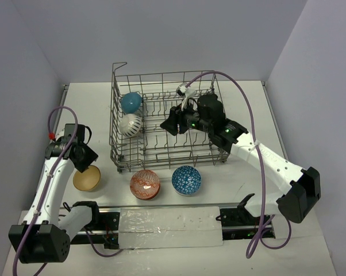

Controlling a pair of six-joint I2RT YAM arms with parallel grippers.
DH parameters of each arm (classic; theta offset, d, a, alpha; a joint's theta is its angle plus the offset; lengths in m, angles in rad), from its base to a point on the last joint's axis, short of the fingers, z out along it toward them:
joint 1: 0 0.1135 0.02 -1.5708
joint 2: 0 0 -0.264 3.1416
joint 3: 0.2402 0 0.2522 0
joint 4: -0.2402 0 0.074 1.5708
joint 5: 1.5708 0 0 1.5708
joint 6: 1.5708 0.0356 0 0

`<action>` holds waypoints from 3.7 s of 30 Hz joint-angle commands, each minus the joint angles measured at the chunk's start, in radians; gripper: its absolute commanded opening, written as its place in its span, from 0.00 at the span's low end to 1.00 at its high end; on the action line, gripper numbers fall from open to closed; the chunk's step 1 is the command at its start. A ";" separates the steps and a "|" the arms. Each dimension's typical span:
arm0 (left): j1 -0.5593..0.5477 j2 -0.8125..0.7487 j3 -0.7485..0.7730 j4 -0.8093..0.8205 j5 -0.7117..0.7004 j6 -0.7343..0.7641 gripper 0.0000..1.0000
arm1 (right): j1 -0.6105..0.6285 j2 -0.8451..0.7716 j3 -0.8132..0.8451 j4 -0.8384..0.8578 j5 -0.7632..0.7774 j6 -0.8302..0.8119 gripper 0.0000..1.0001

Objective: Load the bowls into the dish rack
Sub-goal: Move the bowl to the corner of the board.

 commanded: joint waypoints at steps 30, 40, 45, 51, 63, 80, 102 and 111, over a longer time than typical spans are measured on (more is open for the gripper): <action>-0.055 0.222 0.019 0.077 -0.014 -0.025 0.47 | -0.013 -0.063 -0.010 0.014 0.028 -0.016 0.55; -0.073 0.277 0.045 0.071 -0.029 -0.012 0.47 | -0.013 -0.079 -0.013 0.008 0.041 -0.024 0.56; -0.075 0.283 0.037 0.064 -0.035 0.004 0.47 | -0.013 -0.090 -0.013 -0.001 0.064 -0.030 0.56; -0.075 0.294 0.039 0.067 -0.028 0.006 0.47 | -0.013 -0.094 -0.013 -0.003 0.067 -0.030 0.56; -0.075 0.331 0.031 0.077 0.002 0.032 0.41 | -0.013 -0.105 -0.010 -0.014 0.091 -0.041 0.56; -0.075 0.320 -0.001 0.095 0.055 0.041 0.22 | -0.015 -0.113 -0.013 -0.015 0.095 -0.042 0.56; -0.077 0.251 -0.006 0.041 0.038 0.031 0.22 | -0.013 -0.116 -0.015 -0.015 0.097 -0.041 0.56; -0.077 0.246 -0.027 0.032 0.031 0.034 0.24 | -0.013 -0.117 -0.015 -0.015 0.097 -0.041 0.56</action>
